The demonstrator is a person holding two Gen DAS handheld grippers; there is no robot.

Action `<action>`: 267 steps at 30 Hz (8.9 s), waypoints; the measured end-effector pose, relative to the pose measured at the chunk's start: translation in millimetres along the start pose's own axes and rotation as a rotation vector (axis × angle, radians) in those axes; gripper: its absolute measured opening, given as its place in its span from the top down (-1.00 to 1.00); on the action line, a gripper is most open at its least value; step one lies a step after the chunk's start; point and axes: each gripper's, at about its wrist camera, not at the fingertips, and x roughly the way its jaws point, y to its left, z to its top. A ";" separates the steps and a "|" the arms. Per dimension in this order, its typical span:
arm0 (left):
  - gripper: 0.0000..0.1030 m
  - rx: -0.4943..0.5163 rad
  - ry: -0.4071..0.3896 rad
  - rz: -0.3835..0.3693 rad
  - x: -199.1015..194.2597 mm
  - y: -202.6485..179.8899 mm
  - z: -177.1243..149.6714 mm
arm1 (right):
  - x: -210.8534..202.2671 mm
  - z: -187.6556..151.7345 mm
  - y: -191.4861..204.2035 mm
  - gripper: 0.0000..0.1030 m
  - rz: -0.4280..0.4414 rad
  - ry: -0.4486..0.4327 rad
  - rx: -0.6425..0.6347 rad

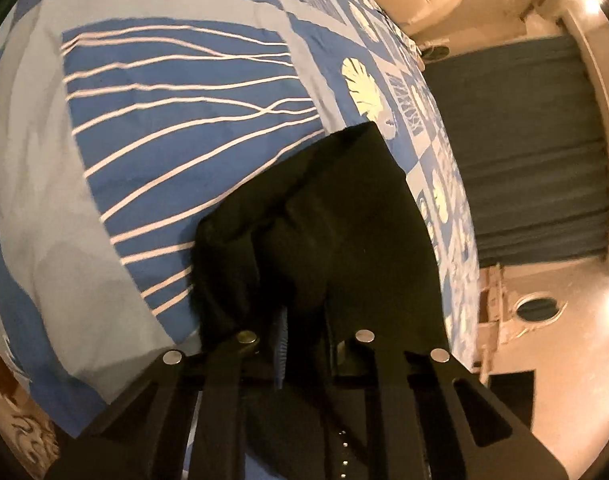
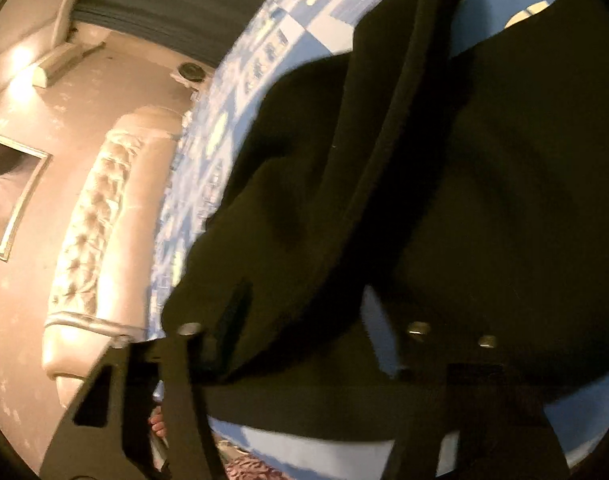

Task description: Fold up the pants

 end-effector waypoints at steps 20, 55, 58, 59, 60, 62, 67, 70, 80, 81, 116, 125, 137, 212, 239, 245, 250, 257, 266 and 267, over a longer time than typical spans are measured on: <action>0.77 0.043 -0.023 -0.031 -35.9 26.4 6.9 | -34.1 -61.0 -11.4 0.76 0.013 0.085 -0.096; -0.42 0.434 0.192 -0.062 21.1 -129.8 -136.3 | -119.8 213.4 -190.5 0.86 0.072 -0.377 0.334; -0.42 0.478 0.247 -0.085 28.3 -142.9 -161.3 | -149.1 210.6 -172.4 0.87 0.112 -0.409 0.271; -0.42 0.482 0.266 -0.100 30.5 -146.5 -169.7 | -160.5 207.7 -166.2 0.87 0.119 -0.416 0.247; -0.42 0.482 0.280 -0.111 32.3 -149.8 -176.8 | -174.9 203.3 -157.6 0.87 0.119 -0.424 0.210; -0.42 0.488 0.315 -0.131 35.5 -157.5 -194.7 | -199.9 192.1 -147.7 0.88 0.112 -0.434 0.158; -0.42 0.523 0.394 -0.168 42.1 -171.8 -234.6 | -253.9 156.5 -157.5 0.88 0.064 -0.447 0.124; -0.42 0.532 0.425 -0.171 47.5 -175.7 -252.9 | -268.9 132.7 -185.2 0.88 0.028 -0.425 0.175; -0.42 0.504 0.499 -0.200 63.5 -190.4 -306.1 | -260.9 80.9 -268.7 0.89 -0.013 -0.349 0.353; -0.43 0.505 0.506 -0.207 63.8 -191.9 -310.9 | -258.8 79.8 -273.3 0.89 -0.010 -0.346 0.361; -0.53 0.854 0.498 -0.212 71.0 -217.5 -381.7 | -274.7 78.1 -274.1 -0.21 0.004 -0.318 0.240; -0.53 0.810 0.247 -0.116 45.7 -221.2 -269.3 | -264.3 153.2 -305.3 -0.42 0.120 -0.159 0.212; -0.62 0.740 0.122 0.132 26.9 -165.9 -150.8 | -234.2 158.4 -284.5 0.55 0.055 -0.065 0.131; -0.78 0.761 0.228 0.062 37.7 -126.4 -126.3 | 14.6 -85.1 138.3 -0.17 0.010 0.249 -0.703; -0.78 0.853 0.189 0.122 39.2 -129.8 -141.6 | -17.8 131.8 -96.7 0.52 0.174 0.209 -0.006; -0.78 0.846 0.189 0.114 38.9 -129.4 -141.7 | -28.9 128.0 -104.7 0.03 0.213 0.188 0.034; -0.78 0.836 0.190 0.103 37.9 -128.8 -141.1 | -50.9 105.4 -106.7 -0.36 0.261 0.253 0.039; -0.78 0.806 0.198 0.083 35.9 -127.4 -138.1 | -58.9 76.5 -106.5 -0.38 0.288 0.386 0.001; -0.78 0.807 0.200 0.076 34.3 -127.5 -138.1 | -59.8 64.9 -89.3 0.60 0.061 0.420 -0.202; -0.78 0.804 0.202 0.071 33.7 -127.2 -137.6 | -60.4 63.7 -85.4 0.59 0.040 0.419 -0.232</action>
